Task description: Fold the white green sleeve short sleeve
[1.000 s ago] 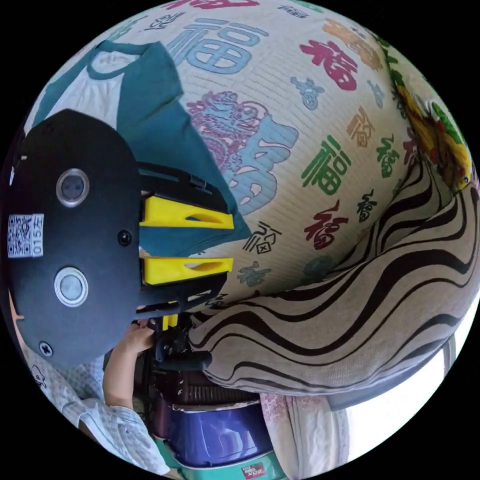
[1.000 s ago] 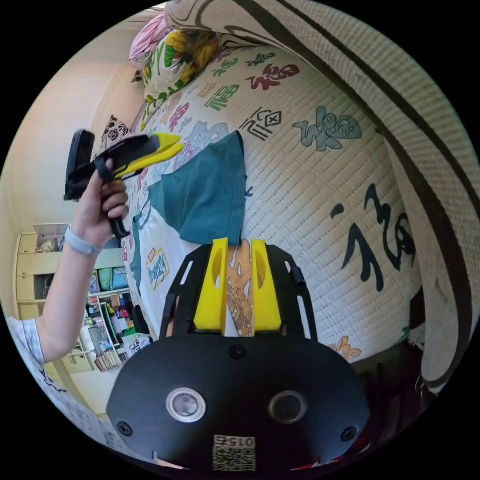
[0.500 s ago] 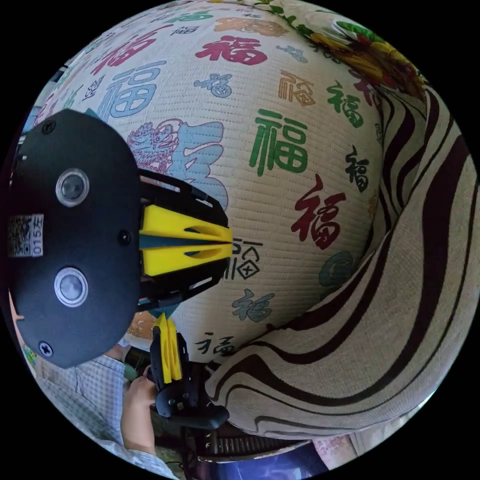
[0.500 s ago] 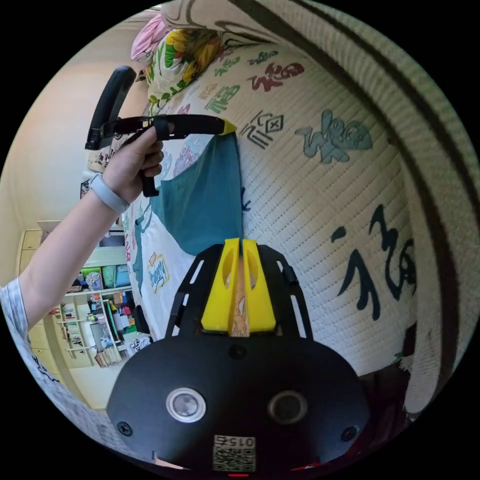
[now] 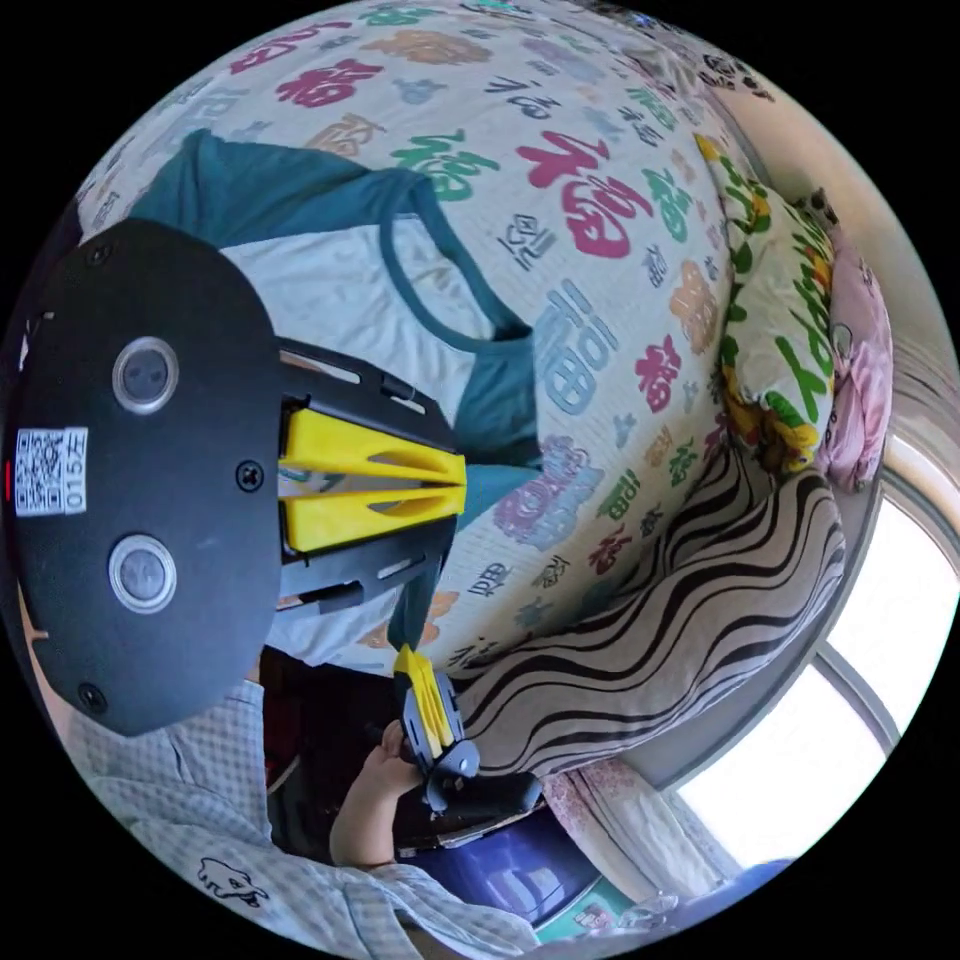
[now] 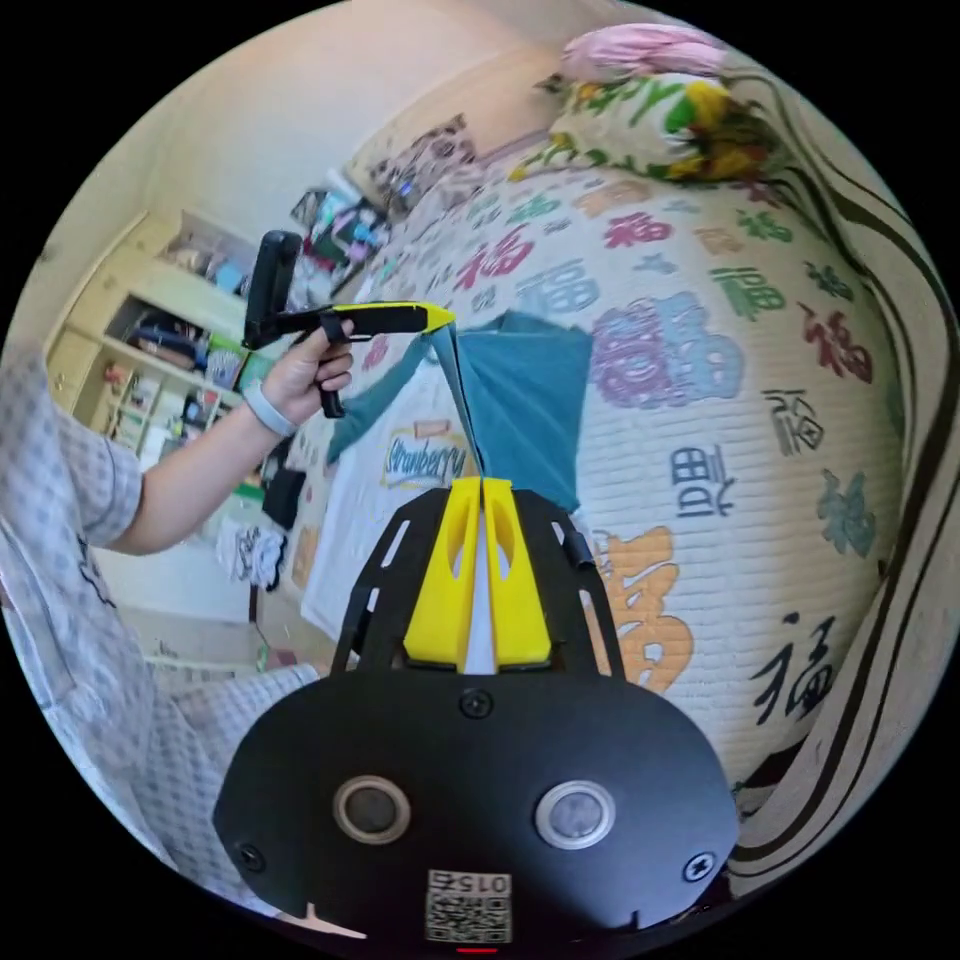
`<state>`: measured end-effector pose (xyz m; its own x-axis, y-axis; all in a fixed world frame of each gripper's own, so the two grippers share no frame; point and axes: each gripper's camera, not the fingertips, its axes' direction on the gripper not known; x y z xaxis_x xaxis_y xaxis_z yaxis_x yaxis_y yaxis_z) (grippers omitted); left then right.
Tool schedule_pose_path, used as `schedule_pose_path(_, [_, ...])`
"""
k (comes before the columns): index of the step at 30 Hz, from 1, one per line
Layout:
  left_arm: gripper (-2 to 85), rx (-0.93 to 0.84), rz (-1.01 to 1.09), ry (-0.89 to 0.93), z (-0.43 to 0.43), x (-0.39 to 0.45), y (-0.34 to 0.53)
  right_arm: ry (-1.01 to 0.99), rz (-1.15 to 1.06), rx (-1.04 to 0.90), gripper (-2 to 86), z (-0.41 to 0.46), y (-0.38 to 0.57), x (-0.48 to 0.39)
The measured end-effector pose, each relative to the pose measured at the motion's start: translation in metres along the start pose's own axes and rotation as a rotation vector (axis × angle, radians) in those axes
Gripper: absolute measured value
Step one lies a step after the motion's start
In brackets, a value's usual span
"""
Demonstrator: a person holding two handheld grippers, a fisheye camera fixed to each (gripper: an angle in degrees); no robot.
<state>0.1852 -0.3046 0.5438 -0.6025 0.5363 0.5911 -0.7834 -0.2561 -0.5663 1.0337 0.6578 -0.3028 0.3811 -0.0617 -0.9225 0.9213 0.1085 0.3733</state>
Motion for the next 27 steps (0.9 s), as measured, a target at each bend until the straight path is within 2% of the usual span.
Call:
schedule_pose_path(5, [-0.4,-0.080,-0.234,0.035,-0.004,-0.045,0.117,0.091,-0.144,-0.260,-0.2,0.079,-0.009,-0.051])
schedule_pose_path(11, [0.9,-0.180,-0.361,0.030,0.010,-0.078,0.170,0.134,-0.118,-0.463,0.9,0.130,-0.016,-0.073])
schedule_pose_path(13, [2.2,-0.120,-0.380,0.040,-0.007,-0.086,0.170,0.153,-0.119,-0.466,1.6,0.130,-0.022,-0.079])
schedule_pose_path(18, [7.7,0.023,-0.376,0.081,-0.033,-0.104,0.137,0.292,-0.086,-0.295,5.1,0.119,-0.054,-0.087])
schedule_pose_path(22, [8.2,0.008,-0.348,0.093,-0.004,-0.115,0.088,0.320,-0.041,-0.281,6.8,0.146,-0.087,-0.088])
schedule_pose_path(27, [3.4,-0.067,-0.323,0.029,0.015,-0.123,0.061,0.401,-0.020,-0.376,4.8,0.189,-0.103,-0.091])
